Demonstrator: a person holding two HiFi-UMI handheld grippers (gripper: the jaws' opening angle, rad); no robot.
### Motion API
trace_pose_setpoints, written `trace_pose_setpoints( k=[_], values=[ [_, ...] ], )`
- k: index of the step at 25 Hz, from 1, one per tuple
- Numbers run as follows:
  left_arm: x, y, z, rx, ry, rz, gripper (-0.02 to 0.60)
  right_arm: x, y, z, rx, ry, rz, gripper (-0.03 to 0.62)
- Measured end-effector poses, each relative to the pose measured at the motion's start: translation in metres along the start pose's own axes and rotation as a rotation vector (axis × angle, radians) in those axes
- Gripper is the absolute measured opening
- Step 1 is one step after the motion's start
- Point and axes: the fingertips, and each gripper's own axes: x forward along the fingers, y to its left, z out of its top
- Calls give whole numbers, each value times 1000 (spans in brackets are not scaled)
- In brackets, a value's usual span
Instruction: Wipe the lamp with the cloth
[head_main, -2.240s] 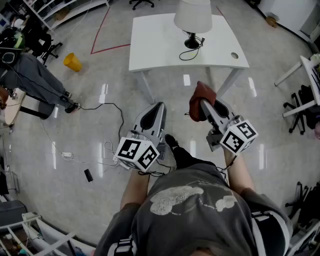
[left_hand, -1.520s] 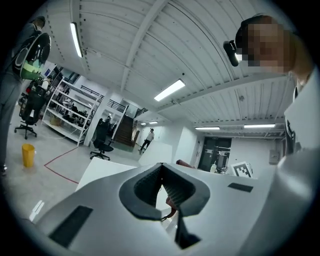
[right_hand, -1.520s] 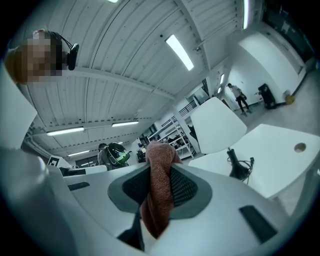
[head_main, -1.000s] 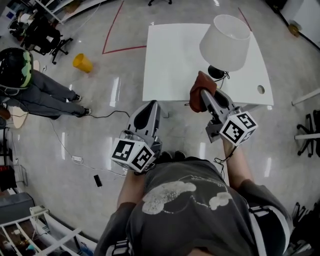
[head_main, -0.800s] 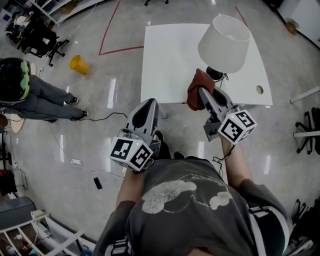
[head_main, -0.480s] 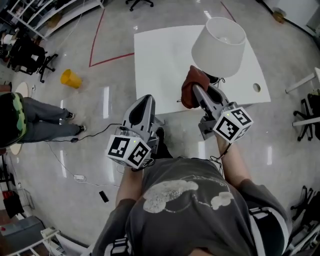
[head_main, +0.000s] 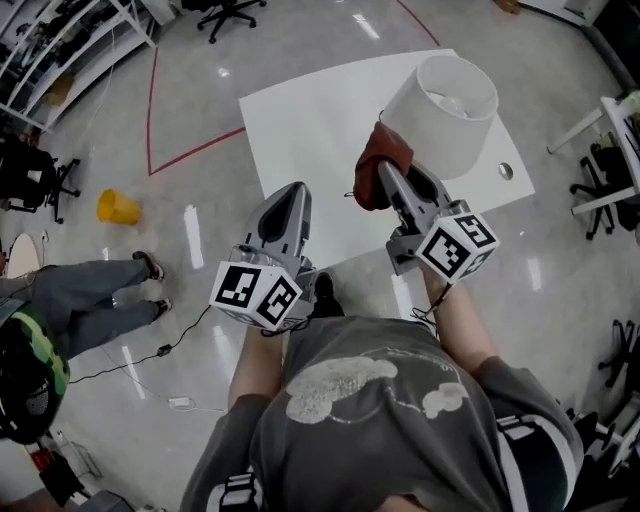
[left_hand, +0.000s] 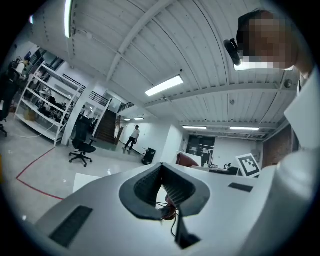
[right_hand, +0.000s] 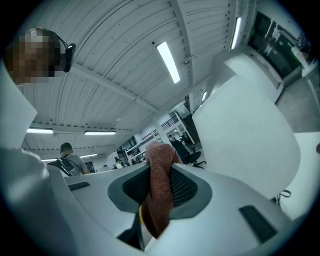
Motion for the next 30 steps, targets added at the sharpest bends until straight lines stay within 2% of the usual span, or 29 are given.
trace_pose_setpoints(
  k=[8, 16, 23, 27, 30],
  values=[
    [45, 35, 17, -17, 27, -171, 8, 44, 2, 6, -27, -65, -179, 91],
    [99, 59, 29, -2, 69, -281, 8, 69, -30, 25, 50, -188, -405, 91],
    [140, 70, 42, -4, 70, -373, 8, 93, -41, 63, 126, -352, -511, 91],
    [157, 67, 53, -3, 55, -409, 8, 92, -47, 92, 147, -450, -569, 91],
    [166, 65, 50, -3, 64, -426, 8, 89, -56, 100, 184, -491, -603, 91]
  ],
)
